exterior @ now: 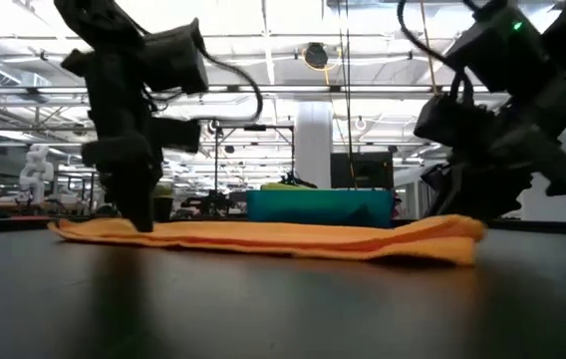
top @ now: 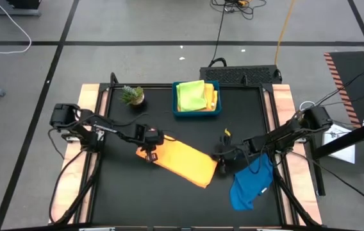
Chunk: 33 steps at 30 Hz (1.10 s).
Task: Fold microfiber towels
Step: Fold the orange microfiber cloth
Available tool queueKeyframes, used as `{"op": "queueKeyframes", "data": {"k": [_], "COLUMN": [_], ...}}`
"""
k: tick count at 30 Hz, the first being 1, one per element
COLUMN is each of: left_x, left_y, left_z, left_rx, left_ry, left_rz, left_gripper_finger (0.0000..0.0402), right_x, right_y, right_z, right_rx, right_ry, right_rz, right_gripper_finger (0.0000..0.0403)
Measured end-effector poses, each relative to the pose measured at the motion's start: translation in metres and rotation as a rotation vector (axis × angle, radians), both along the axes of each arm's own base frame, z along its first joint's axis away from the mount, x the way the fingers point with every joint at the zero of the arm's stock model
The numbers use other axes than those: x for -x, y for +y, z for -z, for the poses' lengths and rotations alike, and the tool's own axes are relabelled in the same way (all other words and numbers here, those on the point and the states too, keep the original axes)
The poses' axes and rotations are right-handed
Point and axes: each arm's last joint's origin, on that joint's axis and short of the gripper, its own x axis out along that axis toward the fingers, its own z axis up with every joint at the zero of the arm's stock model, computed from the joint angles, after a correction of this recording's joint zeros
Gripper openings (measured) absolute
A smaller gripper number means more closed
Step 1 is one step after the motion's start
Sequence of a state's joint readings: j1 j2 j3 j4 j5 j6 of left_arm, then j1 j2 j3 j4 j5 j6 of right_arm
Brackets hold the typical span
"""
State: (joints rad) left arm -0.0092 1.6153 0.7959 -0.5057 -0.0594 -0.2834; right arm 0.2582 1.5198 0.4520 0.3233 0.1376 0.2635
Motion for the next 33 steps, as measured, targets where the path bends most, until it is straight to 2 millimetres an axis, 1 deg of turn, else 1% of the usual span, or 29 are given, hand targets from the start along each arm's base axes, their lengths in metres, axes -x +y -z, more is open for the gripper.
{"op": "queueKeyframes", "data": {"k": [3, 6, 10, 13, 15, 17, 19, 21, 23, 25, 27, 29, 31, 33], "left_x": [-0.006, -0.010, -0.013, -0.021, -0.025, -0.025, -0.025, -0.021, -0.017, -0.015, -0.014, -0.015, -0.018, -0.020], "left_y": [0.011, 0.023, 0.037, 0.044, 0.046, 0.045, 0.040, 0.032, 0.021, 0.007, -0.008, -0.023, -0.037, -0.049], "left_z": [0.007, 0.008, 0.001, -0.008, -0.014, -0.023, -0.040, -0.054, -0.065, -0.071, -0.071, -0.068, -0.061, -0.055], "left_rx": [-0.031, -0.125, -0.294, -0.387, -0.391, -0.346, -0.284, -0.217, -0.177, -0.160, -0.151, -0.141, -0.129, -0.115], "left_ry": [-0.009, -0.051, -0.099, -0.186, -0.244, -0.314, -0.417, -0.482, -0.524, -0.547, -0.547, -0.545, -0.542, -0.533], "left_rz": [0.016, 0.009, 0.013, 0.062, 0.093, 0.118, 0.145, 0.177, 0.214, 0.267, 0.330, 0.389, 0.437, 0.469], "left_gripper_finger": [0.0007, 0.0003, 0.0011, 0.0025, 0.0034, 0.0042, 0.0049, 0.0055, 0.0057, 0.0056, 0.0056, 0.0058, 0.0058, 0.0058], "right_x": [-0.004, -0.008, -0.021, -0.035, -0.044, -0.047, -0.047, -0.046, -0.044, -0.042, -0.039, -0.037, -0.035, -0.036], "right_y": [0.015, 0.030, 0.046, 0.058, 0.065, 0.068, 0.068, 0.066, 0.063, 0.060, 0.059, 0.059, 0.059, 0.060], "right_z": [0.001, -0.004, -0.010, -0.014, -0.017, -0.017, -0.019, -0.024, -0.030, -0.035, -0.039, -0.039, -0.036, -0.032], "right_rx": [-0.050, -0.084, -0.092, -0.094, -0.071, -0.039, -0.011, 0.004, 0.021, 0.055, 0.143, 0.253, 0.344, 0.398], "right_ry": [-0.035, -0.064, -0.099, -0.139, -0.162, -0.156, -0.152, -0.153, -0.153, -0.155, -0.155, -0.161, -0.153, -0.155], "right_rz": [-0.062, -0.128, -0.165, -0.191, -0.224, -0.253, -0.269, -0.270, -0.278, -0.302, -0.378, -0.481, -0.573, -0.626], "right_gripper_finger": [0.0082, 0.0082, 0.0082, 0.0082, 0.0082, 0.0082, 0.0082, 0.0082, 0.0082, 0.0082, 0.0082, 0.0083, 0.0087, 0.0099]}}
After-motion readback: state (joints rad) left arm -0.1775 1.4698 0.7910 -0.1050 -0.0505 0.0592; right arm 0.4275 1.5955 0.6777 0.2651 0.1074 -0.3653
